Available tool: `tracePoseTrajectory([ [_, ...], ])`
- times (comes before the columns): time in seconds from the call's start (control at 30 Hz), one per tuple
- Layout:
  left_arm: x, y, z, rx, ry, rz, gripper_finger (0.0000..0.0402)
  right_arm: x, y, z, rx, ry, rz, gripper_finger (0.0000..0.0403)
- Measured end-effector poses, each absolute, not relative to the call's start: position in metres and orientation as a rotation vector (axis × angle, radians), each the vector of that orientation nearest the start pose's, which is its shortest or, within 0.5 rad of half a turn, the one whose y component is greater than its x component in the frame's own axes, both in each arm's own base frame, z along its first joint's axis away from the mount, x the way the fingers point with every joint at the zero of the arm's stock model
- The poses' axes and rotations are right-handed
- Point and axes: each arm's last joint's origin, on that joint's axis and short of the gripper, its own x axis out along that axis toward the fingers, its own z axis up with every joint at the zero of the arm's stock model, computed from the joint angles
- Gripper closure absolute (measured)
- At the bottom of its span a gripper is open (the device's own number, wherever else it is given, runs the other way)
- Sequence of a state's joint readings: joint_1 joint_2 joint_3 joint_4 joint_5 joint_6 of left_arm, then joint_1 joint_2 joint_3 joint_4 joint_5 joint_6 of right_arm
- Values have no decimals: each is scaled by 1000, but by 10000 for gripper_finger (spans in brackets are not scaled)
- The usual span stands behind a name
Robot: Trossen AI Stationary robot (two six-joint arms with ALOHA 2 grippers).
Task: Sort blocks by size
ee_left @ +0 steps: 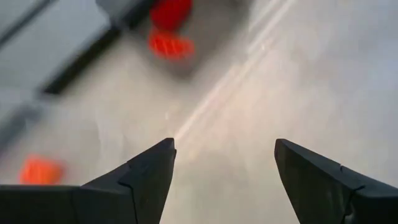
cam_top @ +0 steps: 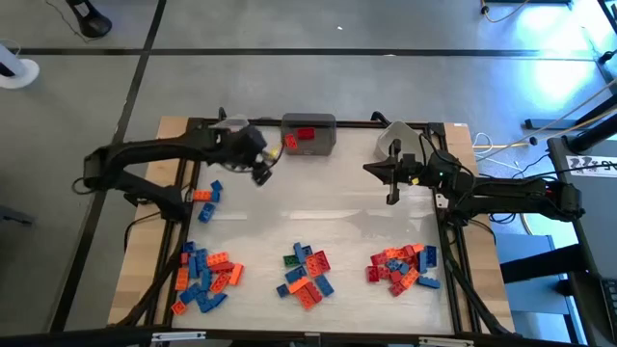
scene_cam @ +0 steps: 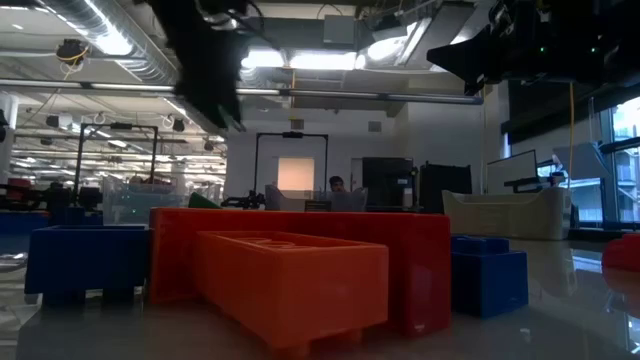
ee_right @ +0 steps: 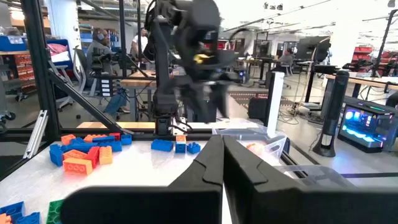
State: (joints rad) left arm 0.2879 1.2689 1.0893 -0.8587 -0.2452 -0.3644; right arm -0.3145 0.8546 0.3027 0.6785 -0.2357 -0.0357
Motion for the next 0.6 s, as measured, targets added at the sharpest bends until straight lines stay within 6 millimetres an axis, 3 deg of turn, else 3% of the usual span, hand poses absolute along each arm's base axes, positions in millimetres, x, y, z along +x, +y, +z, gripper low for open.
tracePoseTrajectory([
  [0.3,205,22,270,-501,1230,779,140,175,-50,237,-68,-120,-81,397],
  [0.6,188,-2,231,-614,1358,878,140,175,-50,237,-67,-121,-80,397],
])
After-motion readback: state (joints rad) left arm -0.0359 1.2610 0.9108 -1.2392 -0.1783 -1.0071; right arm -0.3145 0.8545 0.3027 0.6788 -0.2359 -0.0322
